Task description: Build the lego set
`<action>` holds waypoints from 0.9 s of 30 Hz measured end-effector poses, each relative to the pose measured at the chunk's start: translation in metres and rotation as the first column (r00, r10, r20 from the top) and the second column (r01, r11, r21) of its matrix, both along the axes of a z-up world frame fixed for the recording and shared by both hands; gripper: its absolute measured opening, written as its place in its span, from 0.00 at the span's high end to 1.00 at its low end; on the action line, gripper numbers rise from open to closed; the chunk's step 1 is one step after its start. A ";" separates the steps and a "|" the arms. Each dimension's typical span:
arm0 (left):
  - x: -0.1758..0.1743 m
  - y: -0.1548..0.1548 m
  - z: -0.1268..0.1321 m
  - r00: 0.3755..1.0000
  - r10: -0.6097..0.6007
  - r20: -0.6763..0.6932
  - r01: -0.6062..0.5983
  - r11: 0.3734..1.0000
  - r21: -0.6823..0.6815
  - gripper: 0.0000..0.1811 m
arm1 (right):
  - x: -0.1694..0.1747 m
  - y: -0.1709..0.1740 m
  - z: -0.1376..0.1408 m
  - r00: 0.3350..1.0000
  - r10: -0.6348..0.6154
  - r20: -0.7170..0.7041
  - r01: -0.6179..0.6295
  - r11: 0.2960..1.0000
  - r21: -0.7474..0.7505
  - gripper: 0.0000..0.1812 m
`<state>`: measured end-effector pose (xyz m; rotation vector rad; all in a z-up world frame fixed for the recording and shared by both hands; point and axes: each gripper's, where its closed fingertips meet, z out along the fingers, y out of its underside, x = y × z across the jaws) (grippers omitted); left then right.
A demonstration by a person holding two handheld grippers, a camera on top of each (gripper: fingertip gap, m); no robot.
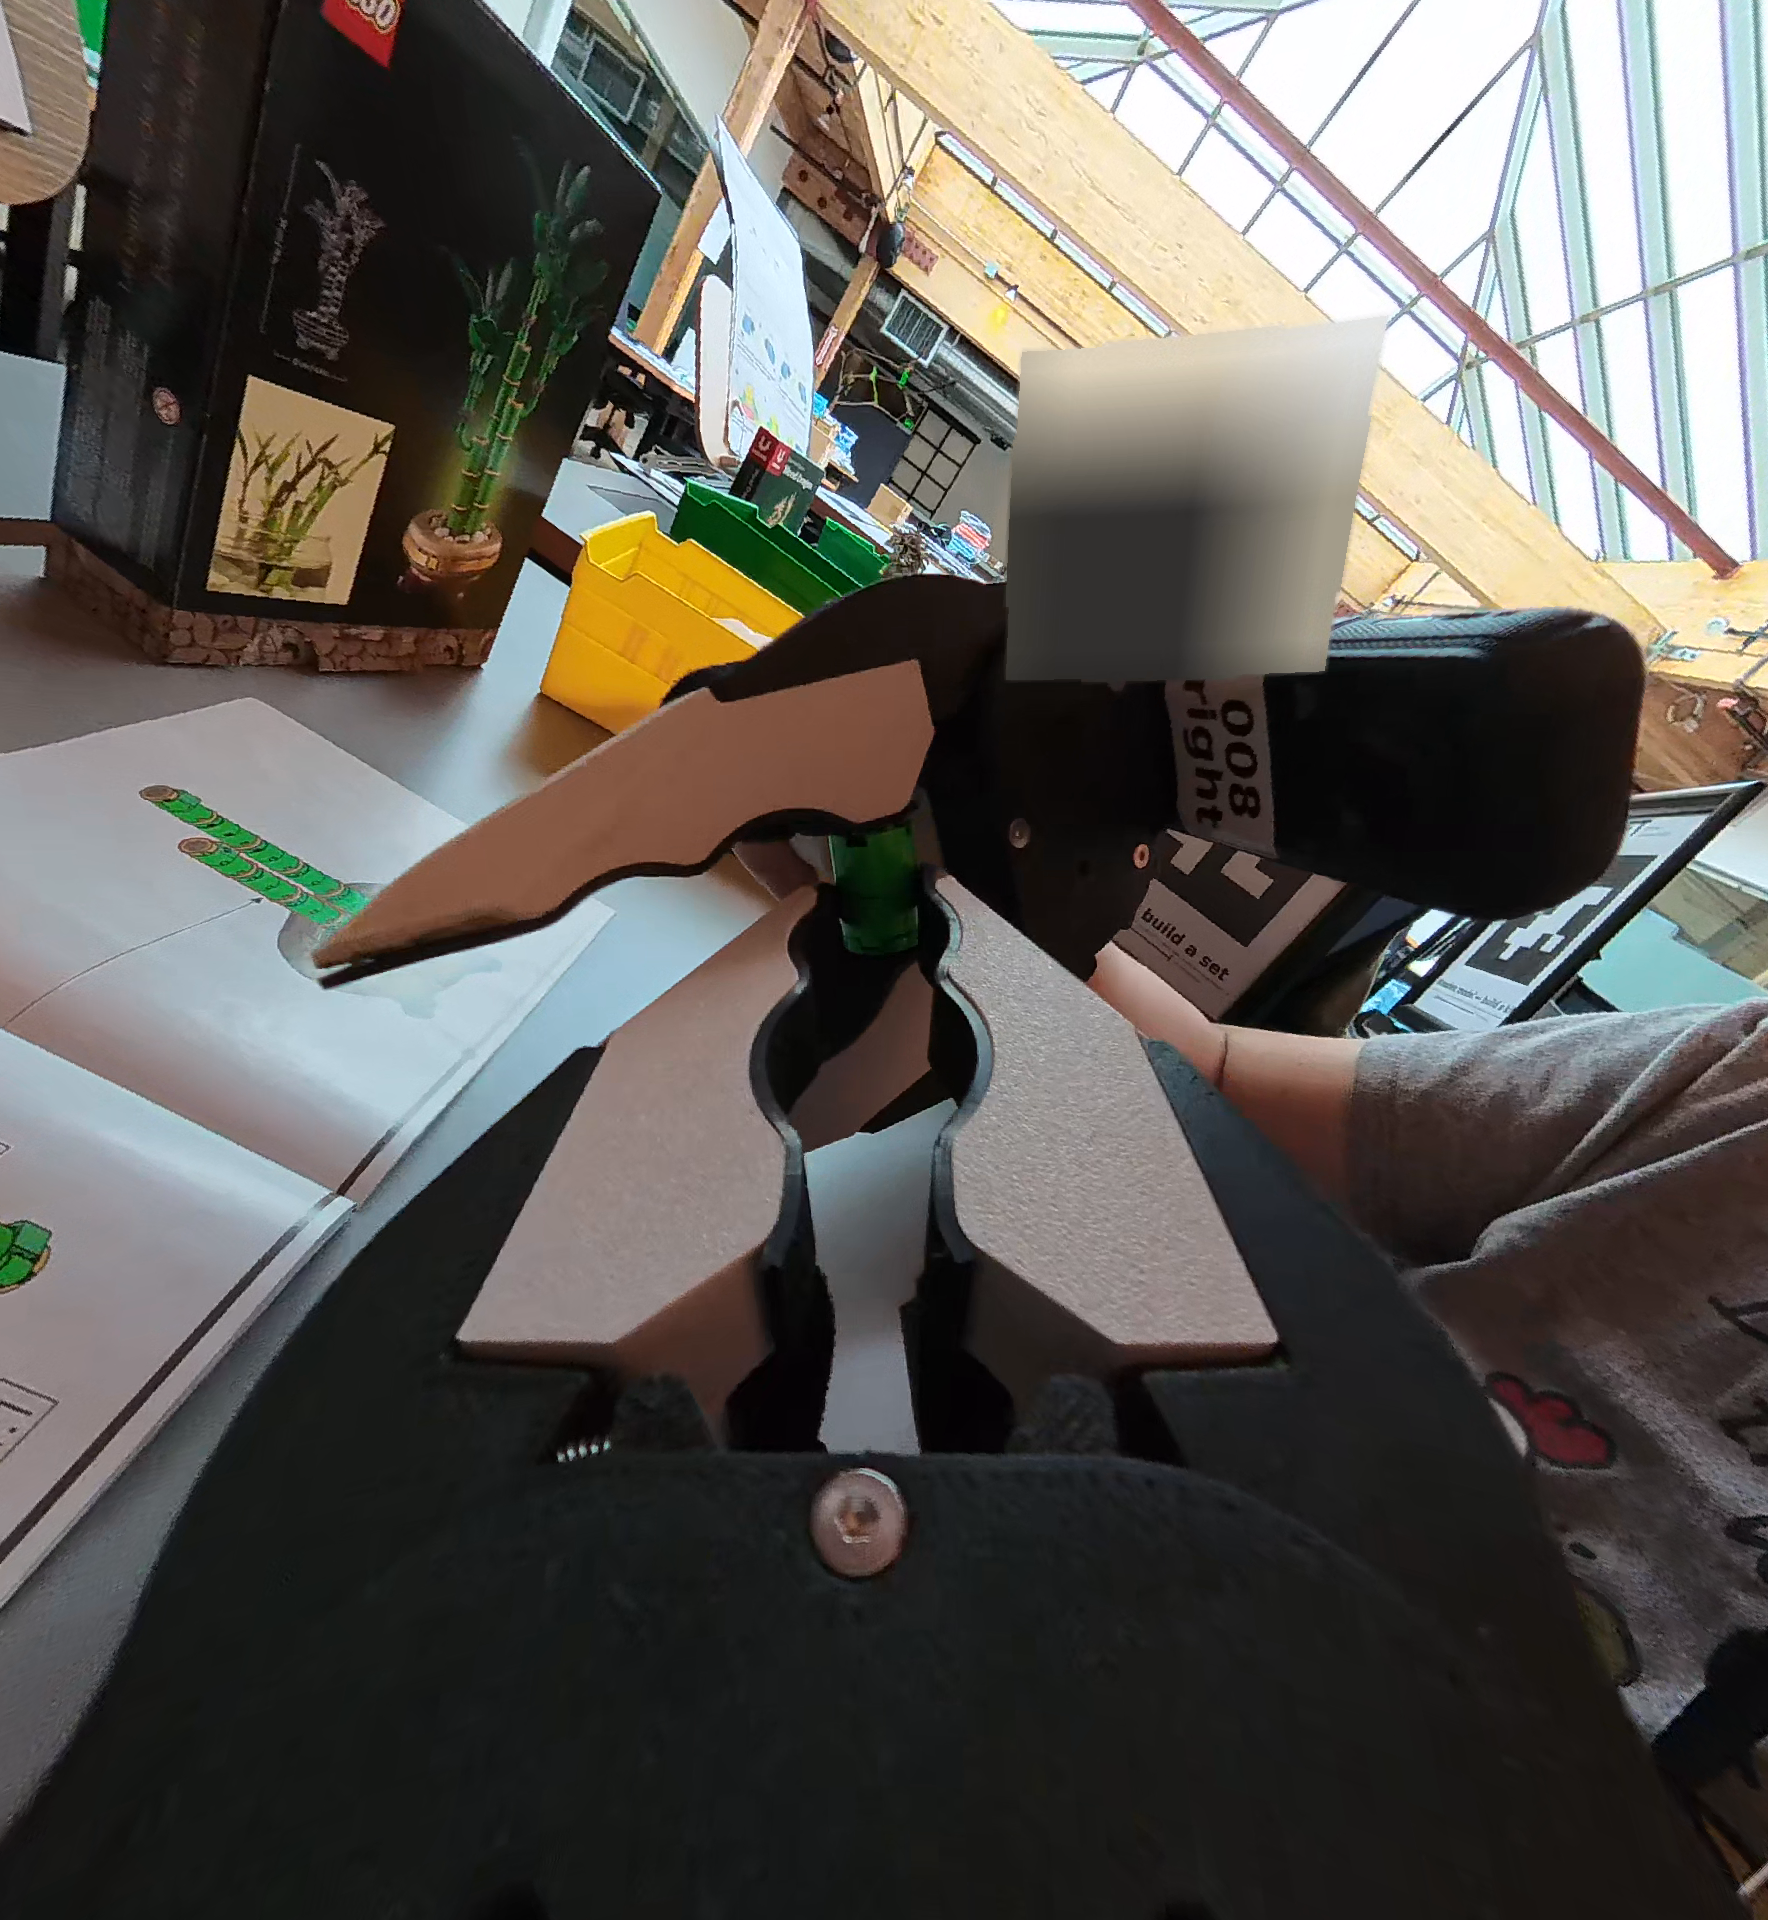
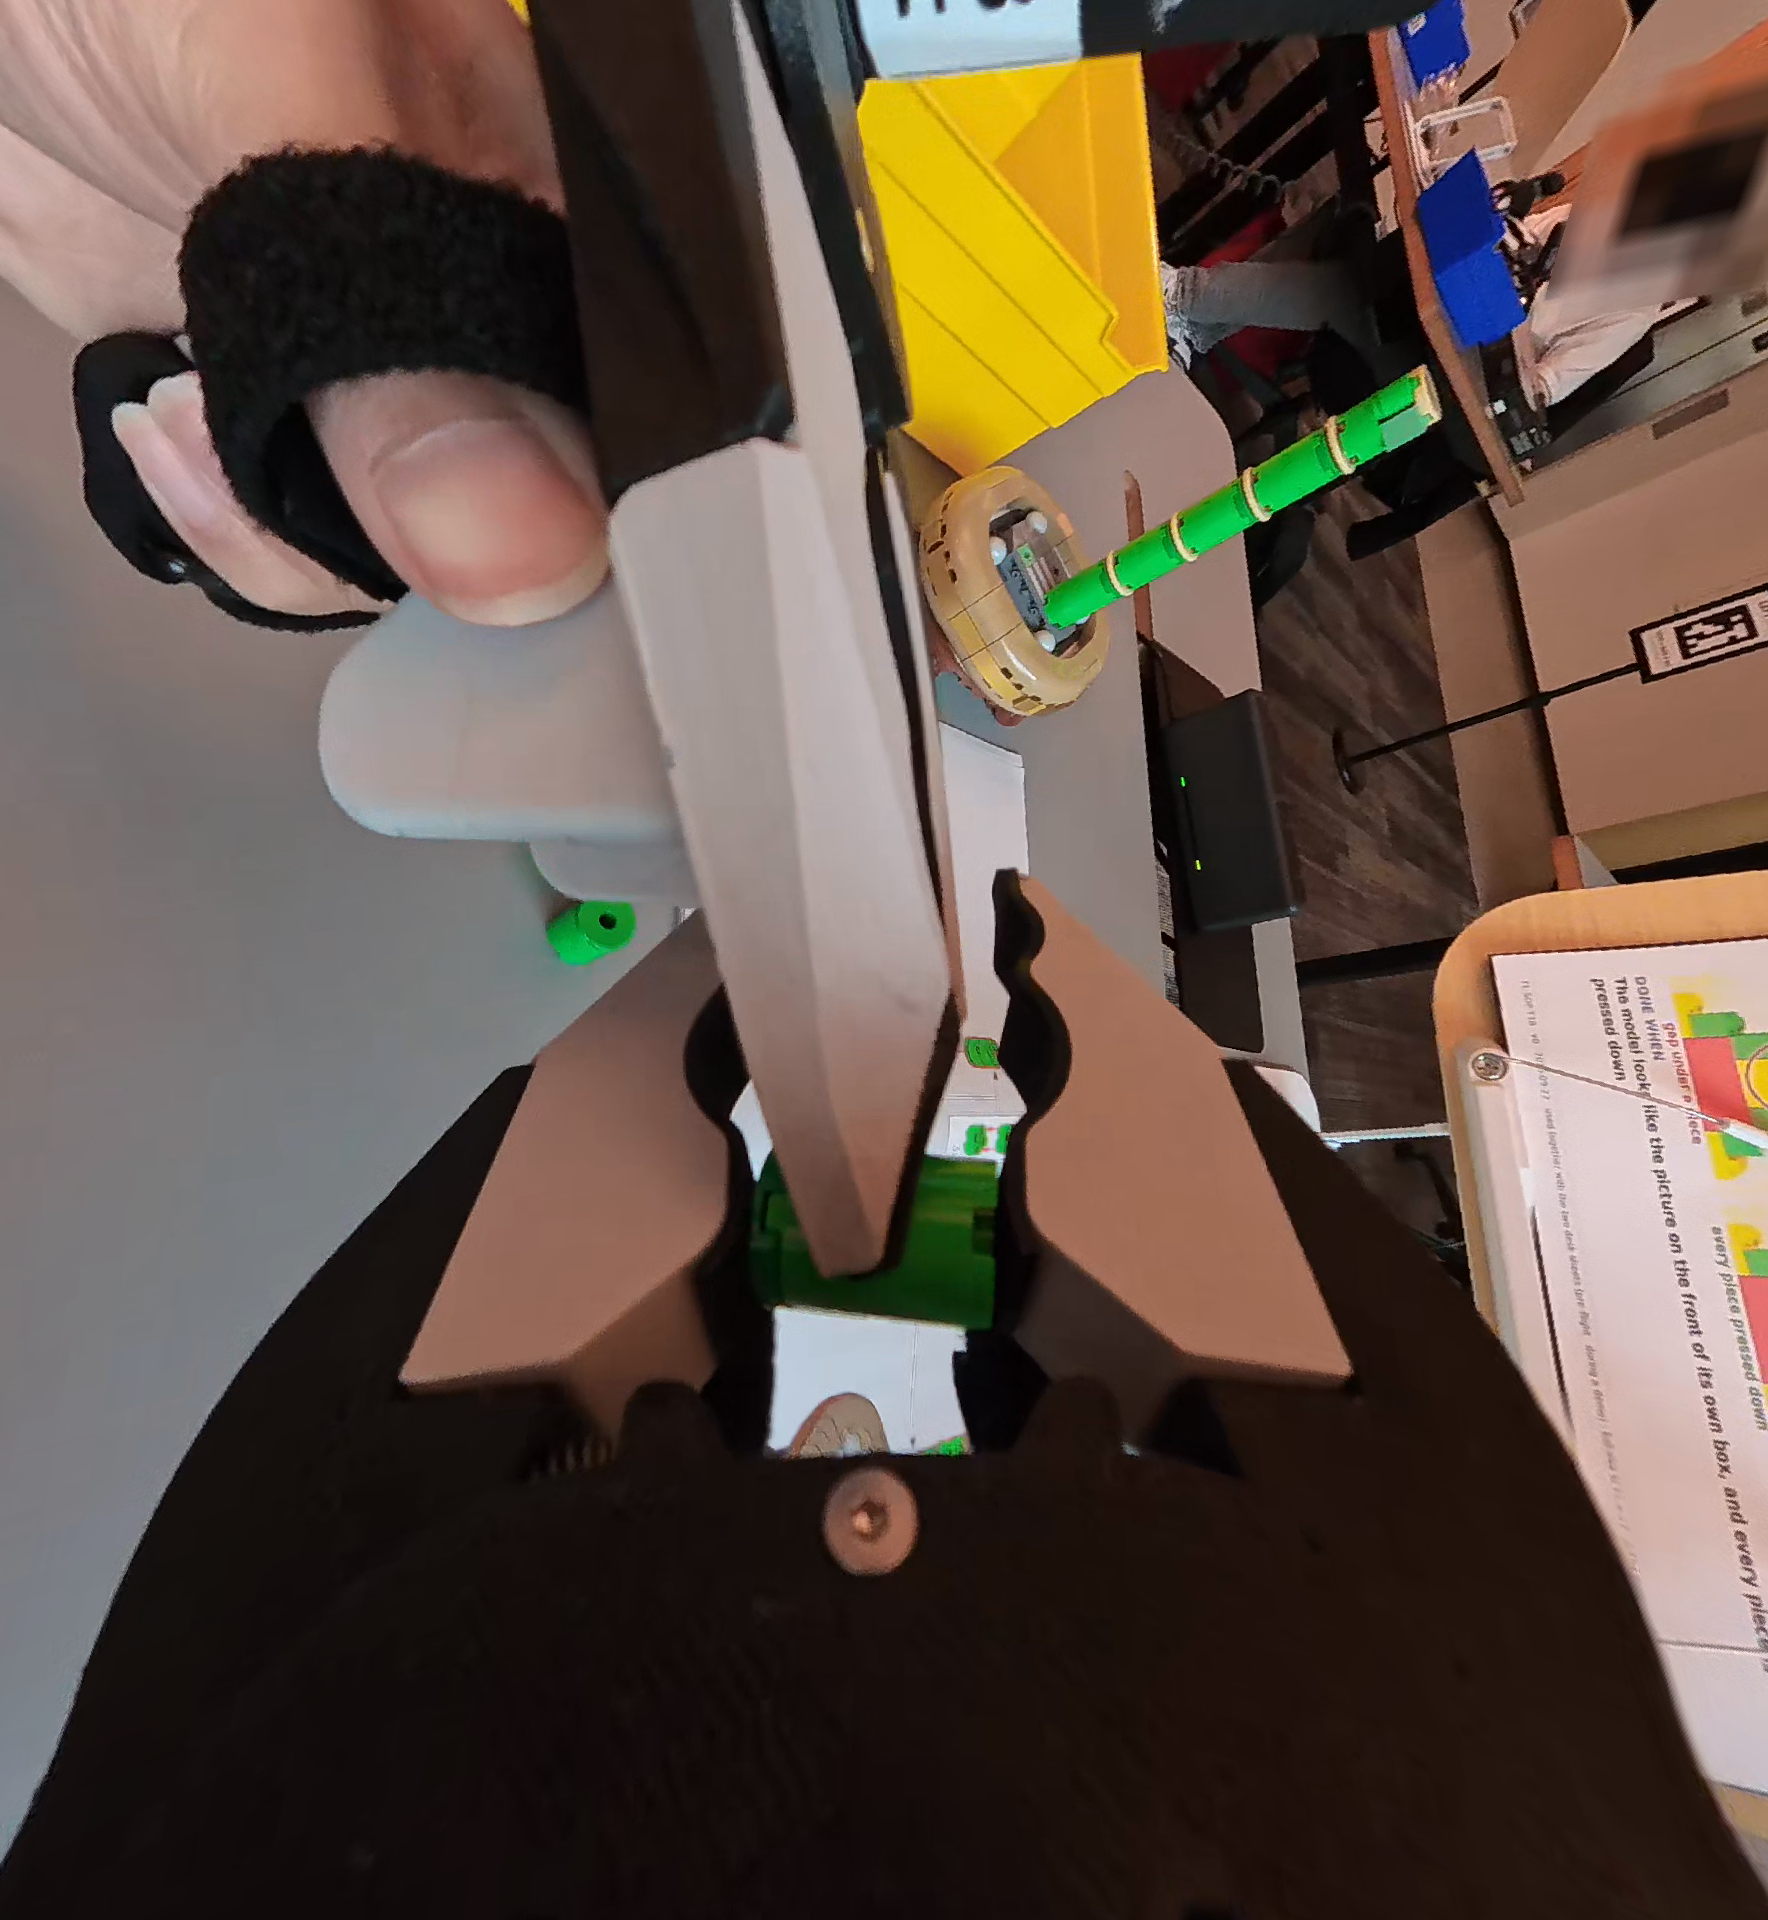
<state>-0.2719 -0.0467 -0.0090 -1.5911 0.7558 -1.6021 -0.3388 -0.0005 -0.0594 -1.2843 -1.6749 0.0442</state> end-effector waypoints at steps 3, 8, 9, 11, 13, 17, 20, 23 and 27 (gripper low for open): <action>-0.003 0.003 0.001 1.000 -0.004 0.023 0.005 0.999 -0.047 0.93 | -0.005 -0.001 -0.001 0.999 -0.008 -0.038 0.005 0.997 -0.080 0.74; -0.020 0.009 0.021 0.973 -0.035 0.228 0.076 0.982 -0.172 0.93 | 0.000 0.000 0.018 0.991 -0.001 -0.136 -0.009 0.997 -0.073 0.63; -0.025 0.010 0.024 0.969 -0.032 0.247 0.075 0.983 -0.166 0.93 | 0.003 -0.001 0.026 0.986 0.012 -0.166 -0.023 0.998 -0.062 0.63; -0.032 0.011 0.030 0.967 -0.034 0.254 0.067 0.990 -0.122 0.93 | 0.010 -0.006 0.041 0.977 0.035 -0.212 -0.050 0.997 -0.063 0.63; -0.036 0.009 0.035 0.968 -0.038 0.246 0.055 0.996 -0.065 0.93 | 0.016 -0.018 0.056 0.966 0.083 -0.243 -0.104 0.992 -0.074 0.65; -0.037 0.000 0.042 0.961 -0.084 0.264 0.090 0.996 -0.012 0.93 | 0.018 -0.043 0.087 0.930 0.199 -0.310 -0.197 0.980 0.039 0.73; -0.033 -0.003 0.042 0.957 -0.100 0.272 0.110 0.994 -0.020 0.93 | 0.015 -0.051 0.095 0.923 0.246 -0.296 -0.211 0.967 0.144 0.75; -0.029 -0.006 0.042 0.952 -0.121 0.281 0.136 0.990 -0.035 0.93 | 0.017 -0.048 0.089 0.946 0.224 -0.235 -0.186 0.967 0.173 0.84; -0.027 -0.007 0.041 0.951 -0.129 0.279 0.148 0.988 -0.048 0.93 | 0.018 -0.049 0.085 0.962 0.216 -0.169 -0.182 0.963 0.197 0.87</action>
